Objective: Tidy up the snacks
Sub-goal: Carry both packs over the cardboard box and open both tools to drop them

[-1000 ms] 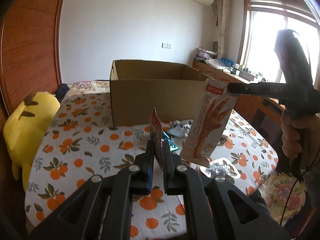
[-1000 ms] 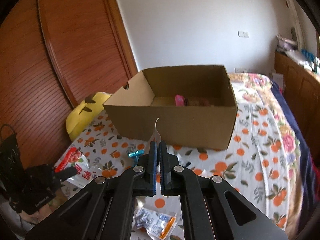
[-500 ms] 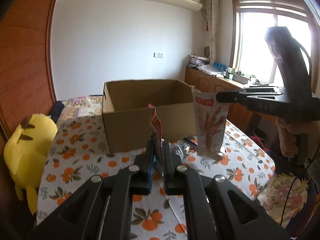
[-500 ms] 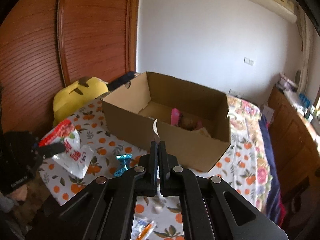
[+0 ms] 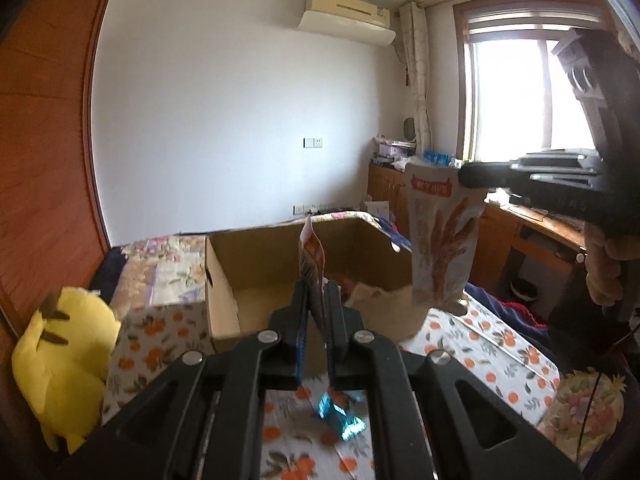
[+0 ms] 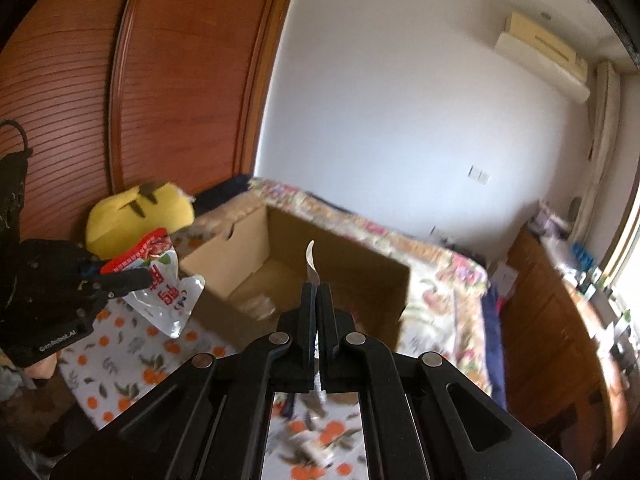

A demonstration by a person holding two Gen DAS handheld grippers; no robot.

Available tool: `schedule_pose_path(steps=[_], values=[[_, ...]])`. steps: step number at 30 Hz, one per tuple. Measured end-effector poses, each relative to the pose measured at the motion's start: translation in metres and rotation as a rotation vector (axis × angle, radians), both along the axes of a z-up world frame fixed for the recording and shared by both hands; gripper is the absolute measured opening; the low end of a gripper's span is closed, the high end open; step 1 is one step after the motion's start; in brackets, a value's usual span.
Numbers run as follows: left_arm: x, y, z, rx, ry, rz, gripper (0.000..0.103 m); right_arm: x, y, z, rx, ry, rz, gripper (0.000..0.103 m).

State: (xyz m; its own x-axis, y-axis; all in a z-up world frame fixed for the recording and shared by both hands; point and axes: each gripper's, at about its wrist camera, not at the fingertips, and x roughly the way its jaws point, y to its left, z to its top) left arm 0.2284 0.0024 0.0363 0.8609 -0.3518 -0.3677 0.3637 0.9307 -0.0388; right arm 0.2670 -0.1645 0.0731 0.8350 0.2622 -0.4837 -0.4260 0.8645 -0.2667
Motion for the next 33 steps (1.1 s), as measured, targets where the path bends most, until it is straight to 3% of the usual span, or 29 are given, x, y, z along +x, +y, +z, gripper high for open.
schedule_pose_path(steps=[7, 13, 24, 33], values=[[0.043, -0.002, 0.004, 0.011, -0.003, 0.015, 0.004, 0.034, 0.005, 0.023, -0.01, -0.058, -0.024, 0.0], [0.082, -0.006, -0.018, 0.012, 0.018, 0.025, 0.005, 0.07, 0.02, 0.023, -0.043, -0.08, -0.014, 0.0], [0.133, -0.013, -0.07, 0.012, 0.13, 0.025, 0.006, 0.121, 0.038, -0.038, -0.005, 0.032, 0.02, 0.0], [0.141, -0.012, -0.084, 0.028, 0.171, 0.024, 0.016, 0.146, 0.031, -0.068, 0.042, 0.105, 0.003, 0.0]])
